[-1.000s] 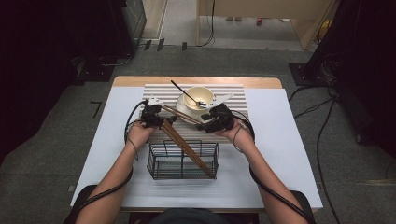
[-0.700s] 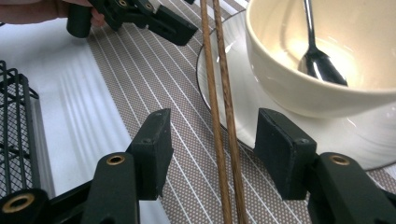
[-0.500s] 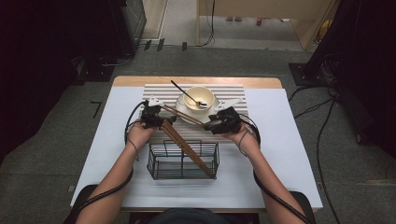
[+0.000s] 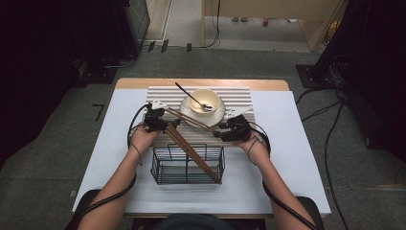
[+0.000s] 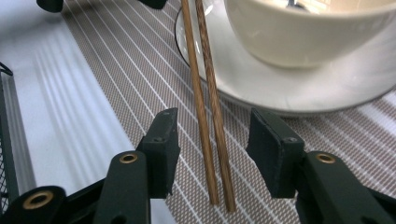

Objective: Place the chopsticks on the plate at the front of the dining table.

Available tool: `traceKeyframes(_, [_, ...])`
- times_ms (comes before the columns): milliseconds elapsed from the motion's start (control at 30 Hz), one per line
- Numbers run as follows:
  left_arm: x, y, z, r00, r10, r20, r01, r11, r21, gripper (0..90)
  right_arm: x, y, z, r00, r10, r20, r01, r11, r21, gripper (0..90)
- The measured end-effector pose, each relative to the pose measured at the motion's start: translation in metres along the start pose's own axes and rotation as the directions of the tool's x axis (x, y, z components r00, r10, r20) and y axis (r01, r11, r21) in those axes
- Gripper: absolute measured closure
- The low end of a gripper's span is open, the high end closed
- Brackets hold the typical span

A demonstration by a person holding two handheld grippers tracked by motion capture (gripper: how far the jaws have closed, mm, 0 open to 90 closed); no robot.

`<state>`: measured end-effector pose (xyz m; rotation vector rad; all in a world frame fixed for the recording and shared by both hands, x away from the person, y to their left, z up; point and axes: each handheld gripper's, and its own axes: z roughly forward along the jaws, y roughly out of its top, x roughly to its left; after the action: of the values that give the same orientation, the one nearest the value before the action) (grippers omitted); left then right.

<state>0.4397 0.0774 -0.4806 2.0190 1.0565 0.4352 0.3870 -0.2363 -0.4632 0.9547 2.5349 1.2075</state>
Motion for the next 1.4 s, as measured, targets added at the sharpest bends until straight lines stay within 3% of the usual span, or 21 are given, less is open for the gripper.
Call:
traceKeyframes(200, [0.0, 0.0, 0.001, 1.0, 0.001, 0.0, -0.001, 1.0, -0.001, 15.2, 0.002, -0.007, 0.001, 0.9998, 0.004, 0.021, -0.004, 0.999, 0.033, 58.9])
traceKeyframes(333, [-0.001, 0.0, 0.001, 1.0, 0.005, 0.0, -0.005, 1.0, 0.001, 15.2, 0.002, -0.008, 0.002, 0.9987, -0.026, 0.044, 0.023, 0.998, 0.059, 63.9])
traceKeyframes(767, [0.0, -0.001, 0.001, 1.0, 0.001, -0.004, -0.001, 1.0, -0.003, 15.3, 0.0, -0.009, 0.002, 0.9992, 0.027, 0.03, -0.029, 0.997, 0.077, 79.2])
traceKeyframes(967, [-0.001, -0.001, 0.002, 1.0, 0.001, -0.005, -0.001, 1.0, -0.006, 15.2, 0.003, -0.006, 0.007, 0.9994, 0.018, 0.03, -0.02, 0.997, 0.076, 80.3])
traceKeyframes(1400, [-0.01, 0.002, 0.004, 0.9998, 0.01, 0.018, -0.009, 0.9999, -0.013, 15.2, 0.007, 0.003, 0.019, 0.9971, 0.059, 0.048, -0.062, 0.996, 0.061, 81.2])
